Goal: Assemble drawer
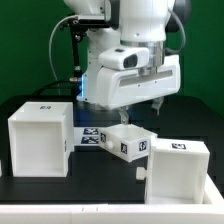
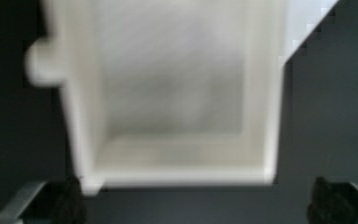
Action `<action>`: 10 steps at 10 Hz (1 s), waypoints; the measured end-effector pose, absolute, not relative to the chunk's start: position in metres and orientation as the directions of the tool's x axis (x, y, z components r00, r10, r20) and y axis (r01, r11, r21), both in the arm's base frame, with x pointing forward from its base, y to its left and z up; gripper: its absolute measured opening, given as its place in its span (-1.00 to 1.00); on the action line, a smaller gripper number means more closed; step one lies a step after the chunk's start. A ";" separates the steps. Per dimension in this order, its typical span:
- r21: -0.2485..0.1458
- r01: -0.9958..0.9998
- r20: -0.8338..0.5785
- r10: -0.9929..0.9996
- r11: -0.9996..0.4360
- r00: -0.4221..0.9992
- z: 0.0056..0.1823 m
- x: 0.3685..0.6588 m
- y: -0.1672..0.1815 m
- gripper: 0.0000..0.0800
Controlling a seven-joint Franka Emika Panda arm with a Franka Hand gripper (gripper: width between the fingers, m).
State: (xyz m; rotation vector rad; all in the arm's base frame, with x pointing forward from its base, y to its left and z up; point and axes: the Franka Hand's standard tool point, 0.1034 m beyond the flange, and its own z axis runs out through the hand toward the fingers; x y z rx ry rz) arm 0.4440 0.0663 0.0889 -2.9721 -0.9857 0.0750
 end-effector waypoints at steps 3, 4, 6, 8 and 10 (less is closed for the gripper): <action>-0.014 0.609 -0.028 0.609 -0.793 0.793 0.092 0.458 0.071 0.62; -0.013 0.609 -0.025 0.609 -0.793 0.793 0.093 0.460 0.072 0.62; -0.030 0.596 -0.069 0.597 -0.802 0.800 0.098 0.464 0.064 0.62; -0.045 0.587 -0.111 0.588 -0.808 0.801 0.126 0.510 0.065 0.62; -0.052 0.579 -0.128 0.581 -0.813 0.804 0.141 0.555 0.073 0.62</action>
Offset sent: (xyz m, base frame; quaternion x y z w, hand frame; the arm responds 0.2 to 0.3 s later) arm 0.0000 0.0000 0.0000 0.0000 0.0000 0.0000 1.0000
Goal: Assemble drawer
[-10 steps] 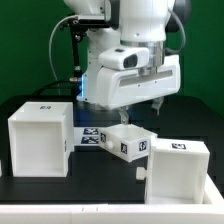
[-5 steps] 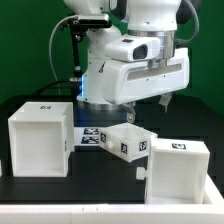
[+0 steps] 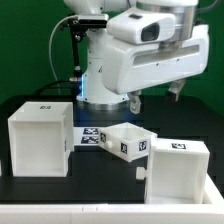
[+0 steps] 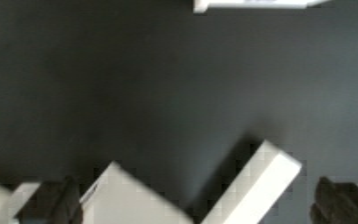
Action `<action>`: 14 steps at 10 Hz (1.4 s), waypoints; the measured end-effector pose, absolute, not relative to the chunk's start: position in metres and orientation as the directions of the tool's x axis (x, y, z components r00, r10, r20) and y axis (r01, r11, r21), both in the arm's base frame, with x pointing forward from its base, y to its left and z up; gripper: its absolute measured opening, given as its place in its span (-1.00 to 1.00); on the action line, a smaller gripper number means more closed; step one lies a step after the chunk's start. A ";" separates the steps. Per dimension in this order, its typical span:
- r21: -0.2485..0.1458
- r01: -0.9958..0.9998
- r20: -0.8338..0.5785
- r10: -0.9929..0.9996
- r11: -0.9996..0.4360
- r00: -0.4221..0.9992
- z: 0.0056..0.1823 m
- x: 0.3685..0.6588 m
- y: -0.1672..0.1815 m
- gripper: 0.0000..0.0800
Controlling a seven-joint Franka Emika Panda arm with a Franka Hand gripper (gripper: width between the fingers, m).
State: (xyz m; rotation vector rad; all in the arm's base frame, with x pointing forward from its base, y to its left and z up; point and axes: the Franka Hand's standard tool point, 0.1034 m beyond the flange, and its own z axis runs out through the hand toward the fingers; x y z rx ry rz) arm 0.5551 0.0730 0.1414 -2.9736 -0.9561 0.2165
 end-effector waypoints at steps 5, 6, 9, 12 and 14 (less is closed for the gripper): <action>-0.055 0.578 -0.133 0.579 -0.814 0.804 0.137 0.550 0.071 0.62; -0.057 0.501 -0.150 0.503 -0.864 0.851 0.144 0.559 0.068 0.62; -0.077 0.189 -0.189 0.201 -0.979 0.961 0.159 0.589 0.054 0.62; -0.078 0.196 -0.184 0.208 -0.977 0.961 0.158 0.590 0.055 0.62; -0.083 0.178 -0.201 0.191 -0.981 0.961 0.157 0.591 0.054 0.62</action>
Offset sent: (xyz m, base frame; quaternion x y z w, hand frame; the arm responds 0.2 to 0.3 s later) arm 0.0000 0.0000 0.0000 0.0000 0.0000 0.0000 1.0000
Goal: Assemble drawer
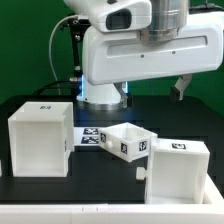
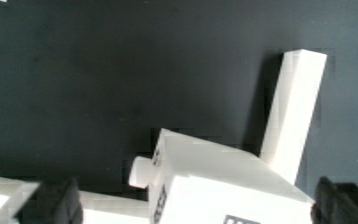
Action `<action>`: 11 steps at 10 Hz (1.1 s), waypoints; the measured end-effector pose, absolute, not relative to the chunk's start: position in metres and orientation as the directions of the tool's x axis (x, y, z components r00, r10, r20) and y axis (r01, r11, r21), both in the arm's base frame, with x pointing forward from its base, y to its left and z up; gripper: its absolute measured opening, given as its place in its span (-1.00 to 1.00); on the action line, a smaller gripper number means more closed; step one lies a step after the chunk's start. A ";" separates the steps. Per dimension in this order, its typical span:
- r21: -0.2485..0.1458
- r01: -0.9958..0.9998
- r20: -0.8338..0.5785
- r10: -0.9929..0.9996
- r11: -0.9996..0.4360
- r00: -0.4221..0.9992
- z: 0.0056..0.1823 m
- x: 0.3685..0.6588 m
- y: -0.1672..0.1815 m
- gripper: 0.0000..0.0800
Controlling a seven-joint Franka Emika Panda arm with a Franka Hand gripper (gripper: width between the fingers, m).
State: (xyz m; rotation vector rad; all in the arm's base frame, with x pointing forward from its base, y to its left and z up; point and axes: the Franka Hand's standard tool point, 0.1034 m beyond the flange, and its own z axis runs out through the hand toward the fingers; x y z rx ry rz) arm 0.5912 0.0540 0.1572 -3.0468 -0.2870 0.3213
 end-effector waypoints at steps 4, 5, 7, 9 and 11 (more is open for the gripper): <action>-0.108 0.083 -0.255 0.108 -0.991 0.961 0.167 0.655 0.041 0.62; -0.107 0.083 -0.258 0.109 -0.991 0.960 0.167 0.652 0.041 0.62; -0.107 0.083 -0.260 0.109 -0.991 0.960 0.166 0.652 0.041 0.62; -0.102 0.054 -0.282 0.081 -0.993 0.956 0.154 0.653 0.038 0.62; -0.089 0.010 -0.283 0.035 -0.996 0.959 0.129 0.672 0.032 0.62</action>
Offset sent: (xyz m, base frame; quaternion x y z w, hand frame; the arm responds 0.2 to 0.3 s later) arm 0.0168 0.0124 0.0218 0.0596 0.0174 -0.0379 0.9973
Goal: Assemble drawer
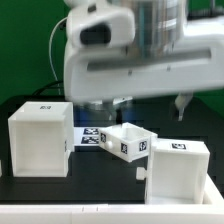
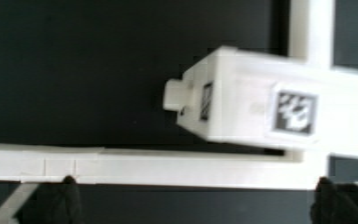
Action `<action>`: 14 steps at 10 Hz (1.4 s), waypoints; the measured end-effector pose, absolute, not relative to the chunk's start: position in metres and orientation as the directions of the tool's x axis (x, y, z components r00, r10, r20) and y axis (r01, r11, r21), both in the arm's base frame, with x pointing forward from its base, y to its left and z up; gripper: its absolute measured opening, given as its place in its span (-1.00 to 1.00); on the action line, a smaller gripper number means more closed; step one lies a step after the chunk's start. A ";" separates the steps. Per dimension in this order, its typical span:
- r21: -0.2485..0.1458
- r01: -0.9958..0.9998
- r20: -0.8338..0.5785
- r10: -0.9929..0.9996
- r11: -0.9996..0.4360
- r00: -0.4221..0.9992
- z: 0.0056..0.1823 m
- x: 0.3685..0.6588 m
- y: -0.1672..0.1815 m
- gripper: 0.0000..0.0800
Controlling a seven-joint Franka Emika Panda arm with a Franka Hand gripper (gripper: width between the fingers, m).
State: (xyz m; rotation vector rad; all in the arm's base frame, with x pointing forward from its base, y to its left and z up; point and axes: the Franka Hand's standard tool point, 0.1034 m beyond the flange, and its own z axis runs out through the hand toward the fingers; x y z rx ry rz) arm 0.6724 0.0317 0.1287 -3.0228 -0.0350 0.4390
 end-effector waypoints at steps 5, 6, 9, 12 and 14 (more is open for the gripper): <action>-0.083 0.005 -0.255 0.026 -0.997 0.967 0.089 0.664 0.033 0.62; -0.083 0.005 -0.261 0.027 -0.996 0.965 0.085 0.660 0.033 0.62; -0.080 -0.002 -0.262 0.019 -0.997 0.965 0.068 0.648 0.028 0.62; -0.076 -0.008 -0.271 0.013 -0.997 0.962 0.057 0.636 0.025 0.62; -0.073 -0.011 -0.274 0.009 -0.997 0.962 0.055 0.636 0.022 0.62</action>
Offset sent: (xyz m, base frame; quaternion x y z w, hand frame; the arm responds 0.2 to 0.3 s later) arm -0.0065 -0.0090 -0.0272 0.0073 0.0312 -0.0021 0.9995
